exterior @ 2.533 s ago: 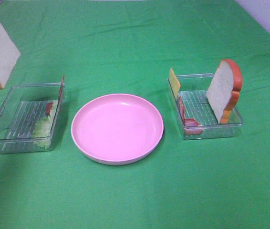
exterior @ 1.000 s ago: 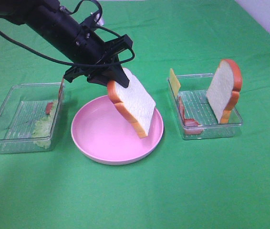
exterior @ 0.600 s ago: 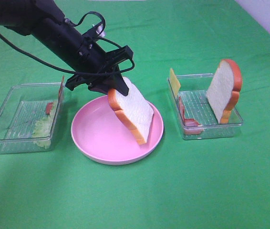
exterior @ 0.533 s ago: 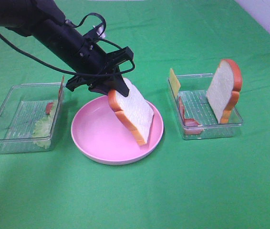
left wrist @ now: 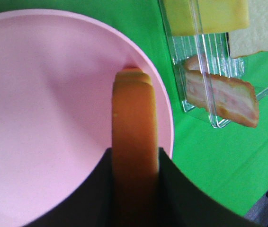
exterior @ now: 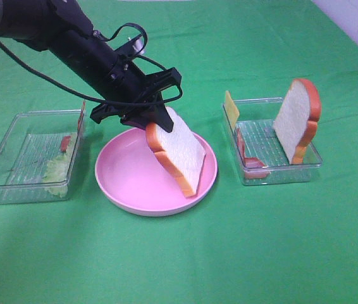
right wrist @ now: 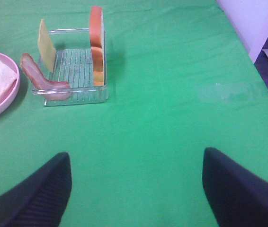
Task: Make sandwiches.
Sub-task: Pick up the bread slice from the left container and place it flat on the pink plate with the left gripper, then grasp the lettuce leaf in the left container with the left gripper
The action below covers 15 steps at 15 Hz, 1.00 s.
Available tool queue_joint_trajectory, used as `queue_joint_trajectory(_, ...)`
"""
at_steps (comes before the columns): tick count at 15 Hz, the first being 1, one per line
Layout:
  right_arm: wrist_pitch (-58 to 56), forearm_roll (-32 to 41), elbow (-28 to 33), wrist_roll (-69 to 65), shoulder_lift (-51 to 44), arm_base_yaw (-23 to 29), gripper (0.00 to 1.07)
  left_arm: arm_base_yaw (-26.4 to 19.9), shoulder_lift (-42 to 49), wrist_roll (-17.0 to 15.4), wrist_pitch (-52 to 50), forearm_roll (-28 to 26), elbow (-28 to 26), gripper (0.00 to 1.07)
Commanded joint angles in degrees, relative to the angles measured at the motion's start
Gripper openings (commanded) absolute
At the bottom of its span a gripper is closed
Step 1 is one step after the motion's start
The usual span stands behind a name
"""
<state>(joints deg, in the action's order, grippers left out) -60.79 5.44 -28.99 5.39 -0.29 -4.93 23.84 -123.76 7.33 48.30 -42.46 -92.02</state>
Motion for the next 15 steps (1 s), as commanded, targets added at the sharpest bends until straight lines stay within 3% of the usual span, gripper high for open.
queue_joint_trajectory(1, 0.00, -0.23, 0.00, 0.69, -0.86, -0.23, 0.73, 0.40, -0.06, -2.46, 1.72, 2.41, 0.23, 0.30)
queue_joint_trajectory(2, 0.00, -0.23, 0.00, 0.69, -0.86, -0.23, 0.73, 0.40, 0.00, -2.69, 2.35, 3.21, 0.11, 0.46)
queue_joint_trajectory(3, 0.00, -0.23, 0.00, 0.69, -0.86, -0.23, 0.73, 0.40, 0.11, -2.69, 3.55, 4.81, 0.11, 0.69)
queue_joint_trajectory(8, 0.00, -0.23, 0.00, 0.69, -0.86, -0.23, 0.73, 0.40, 2.01, -2.98, 7.51, 9.28, 0.06, 0.71)
queue_joint_trajectory(12, 0.00, -0.23, 0.00, 0.69, -0.86, -0.23, 0.73, 0.40, 7.68, -9.74, 8.59, 23.20, 0.06, 0.71)
queue_joint_trajectory(15, 0.00, -0.23, 0.00, 0.69, -0.86, -0.23, 0.73, 0.40, 11.52, -12.95, 10.14, 28.25, 0.06, 0.71)
